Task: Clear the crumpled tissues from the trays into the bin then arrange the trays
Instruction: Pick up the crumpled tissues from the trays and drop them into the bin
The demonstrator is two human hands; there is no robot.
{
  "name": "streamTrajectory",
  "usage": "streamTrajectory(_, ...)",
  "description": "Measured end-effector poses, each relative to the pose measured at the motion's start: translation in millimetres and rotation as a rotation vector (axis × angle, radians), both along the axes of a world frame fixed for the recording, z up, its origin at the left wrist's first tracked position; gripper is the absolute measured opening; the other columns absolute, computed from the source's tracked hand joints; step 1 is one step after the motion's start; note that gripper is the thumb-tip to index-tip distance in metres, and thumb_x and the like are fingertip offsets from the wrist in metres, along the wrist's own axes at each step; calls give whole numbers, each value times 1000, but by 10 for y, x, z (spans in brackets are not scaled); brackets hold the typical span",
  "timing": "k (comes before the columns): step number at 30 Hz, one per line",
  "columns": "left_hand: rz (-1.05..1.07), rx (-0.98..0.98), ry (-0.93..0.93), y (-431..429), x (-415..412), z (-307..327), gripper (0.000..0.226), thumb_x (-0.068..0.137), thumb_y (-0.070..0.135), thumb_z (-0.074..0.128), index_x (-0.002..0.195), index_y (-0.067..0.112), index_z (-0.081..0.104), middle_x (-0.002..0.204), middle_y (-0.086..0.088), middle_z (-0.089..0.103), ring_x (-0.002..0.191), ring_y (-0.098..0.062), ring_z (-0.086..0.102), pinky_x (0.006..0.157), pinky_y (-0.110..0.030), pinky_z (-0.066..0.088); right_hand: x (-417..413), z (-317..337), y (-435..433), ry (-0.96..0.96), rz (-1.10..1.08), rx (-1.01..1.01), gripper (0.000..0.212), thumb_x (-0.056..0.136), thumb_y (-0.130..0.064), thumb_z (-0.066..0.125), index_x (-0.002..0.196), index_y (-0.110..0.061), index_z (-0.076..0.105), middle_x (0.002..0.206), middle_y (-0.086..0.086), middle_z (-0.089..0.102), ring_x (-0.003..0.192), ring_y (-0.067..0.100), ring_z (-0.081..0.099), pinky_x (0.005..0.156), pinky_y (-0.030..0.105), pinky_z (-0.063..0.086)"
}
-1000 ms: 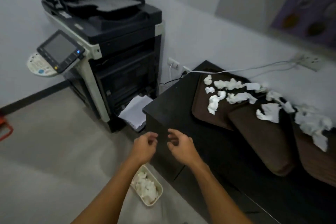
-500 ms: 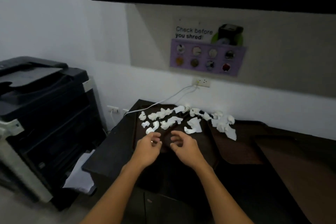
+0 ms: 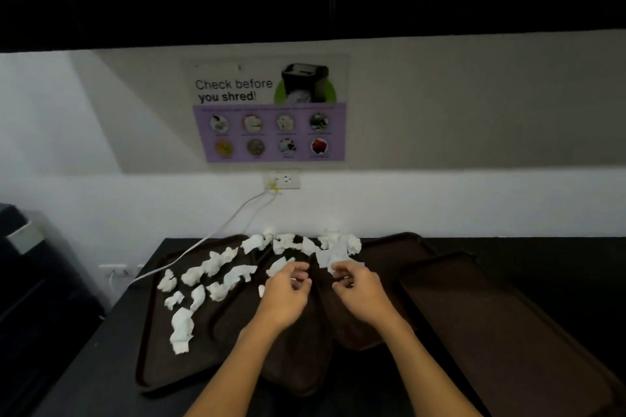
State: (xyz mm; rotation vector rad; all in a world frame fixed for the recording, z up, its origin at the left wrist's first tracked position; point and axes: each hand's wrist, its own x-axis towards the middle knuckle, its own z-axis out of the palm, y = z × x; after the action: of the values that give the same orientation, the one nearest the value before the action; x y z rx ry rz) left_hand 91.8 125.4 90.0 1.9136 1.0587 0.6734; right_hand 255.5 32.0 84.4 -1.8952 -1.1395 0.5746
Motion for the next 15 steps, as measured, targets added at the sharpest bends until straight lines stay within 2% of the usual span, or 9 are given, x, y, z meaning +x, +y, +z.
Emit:
streamTrajectory(2, 0, -7, 13, 78, 232, -30, 25, 94, 13, 68, 116, 25, 65, 99, 4, 69, 89, -10, 66, 73, -4, 47, 248, -87, 71, -2, -14, -35, 37, 90, -13, 69, 125, -23, 67, 106, -10, 69, 91, 2, 65, 76, 3, 45)
streamTrajectory(4, 2, -14, 33, 157, 414, -82, 26, 94, 12, 68, 115, 26, 65, 100, 5, 68, 90, -9, 66, 78, -9, 50, 461, -194, 147, 0, -17, -90, 38, 89, -12, 68, 125, -22, 67, 108, -9, 68, 91, 3, 64, 82, 9, 49)
streamTrajectory(6, 12, -24, 42, 238, 553, -130, 25, 94, 13, 68, 115, 26, 65, 101, 6, 68, 91, -8, 66, 75, -6, 48, 639, -290, 239, -10, -5, -135, 42, 88, -10, 66, 129, -20, 66, 114, -5, 68, 95, 6, 64, 88, 15, 51)
streamTrajectory(12, 45, -63, 77, 416, 794, -291, 26, 94, 14, 68, 119, 23, 66, 103, 6, 68, 92, -9, 66, 74, -9, 48, 1013, -613, 537, -59, 9, -254, 56, 89, -6, 61, 144, -16, 55, 139, 5, 59, 129, 24, 57, 109, 31, 45)
streamTrajectory(15, 66, -74, 93, 499, 826, -362, 28, 94, 13, 68, 120, 21, 66, 104, 6, 68, 92, -9, 66, 71, -9, 49, 1103, -724, 667, -114, 61, -269, 55, 91, -5, 60, 144, -14, 50, 141, 8, 56, 131, 27, 54, 108, 31, 43)
